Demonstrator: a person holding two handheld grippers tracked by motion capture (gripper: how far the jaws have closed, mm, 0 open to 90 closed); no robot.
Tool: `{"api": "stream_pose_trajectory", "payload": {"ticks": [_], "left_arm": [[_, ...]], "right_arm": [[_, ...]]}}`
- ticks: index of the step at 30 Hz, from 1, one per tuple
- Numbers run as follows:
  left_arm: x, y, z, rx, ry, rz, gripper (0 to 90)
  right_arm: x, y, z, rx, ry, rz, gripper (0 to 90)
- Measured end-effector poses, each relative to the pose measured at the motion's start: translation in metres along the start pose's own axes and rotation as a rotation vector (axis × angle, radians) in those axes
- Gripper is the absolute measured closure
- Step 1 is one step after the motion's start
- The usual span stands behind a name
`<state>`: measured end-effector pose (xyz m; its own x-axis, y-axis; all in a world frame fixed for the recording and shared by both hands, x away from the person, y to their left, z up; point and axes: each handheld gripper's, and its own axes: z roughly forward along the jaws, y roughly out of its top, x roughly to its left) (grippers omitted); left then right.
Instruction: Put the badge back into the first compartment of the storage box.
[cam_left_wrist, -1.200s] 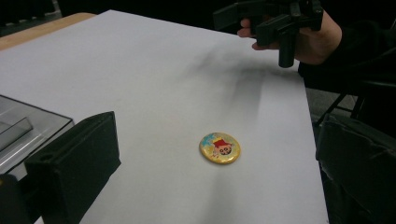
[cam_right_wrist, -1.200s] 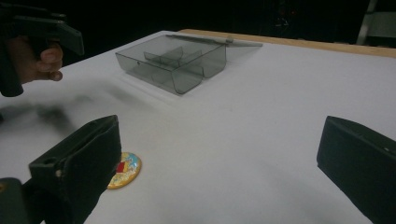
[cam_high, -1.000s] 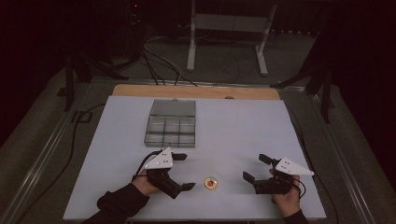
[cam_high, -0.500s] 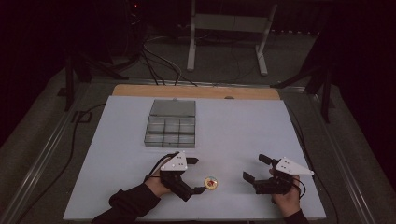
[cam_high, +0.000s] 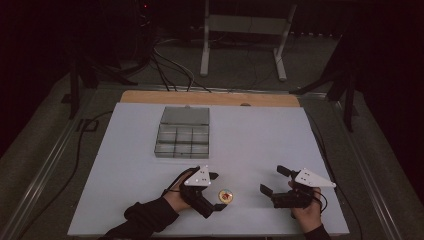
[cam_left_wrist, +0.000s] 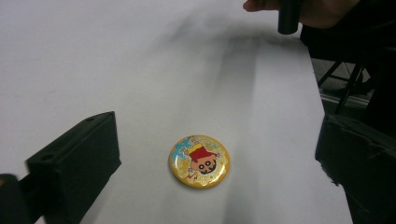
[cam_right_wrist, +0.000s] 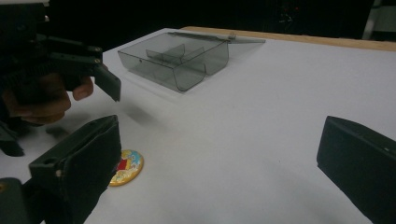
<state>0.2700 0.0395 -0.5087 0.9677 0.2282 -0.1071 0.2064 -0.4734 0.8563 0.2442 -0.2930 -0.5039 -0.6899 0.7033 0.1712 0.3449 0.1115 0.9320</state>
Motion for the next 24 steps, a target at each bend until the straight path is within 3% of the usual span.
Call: {"api": "stream_pose_trajectory", "payload": {"ticks": [5,12,19,23,24], "left_arm": [[-0.001,0.0,0.006,0.027,-0.002,0.008,2.4],[0.001,-0.003,0.017,0.102,0.019,0.011,2.5],[-0.002,-0.004,0.026,0.174,0.037,0.031,6.8],[-0.001,-0.005,0.029,0.191,0.04,0.035,14.4],[-0.001,-0.005,0.031,0.221,0.04,0.053,14.4]], "right_arm": [[0.0,0.0,0.0,-0.001,0.001,0.001,0.0],[0.0,0.0,0.0,-0.001,0.004,0.003,0.0],[-0.001,0.0,-0.001,0.0,0.007,0.003,0.0],[-0.001,0.0,-0.001,-0.003,0.007,0.008,0.0],[-0.001,0.0,-0.001,-0.004,0.007,0.007,0.0]]}}
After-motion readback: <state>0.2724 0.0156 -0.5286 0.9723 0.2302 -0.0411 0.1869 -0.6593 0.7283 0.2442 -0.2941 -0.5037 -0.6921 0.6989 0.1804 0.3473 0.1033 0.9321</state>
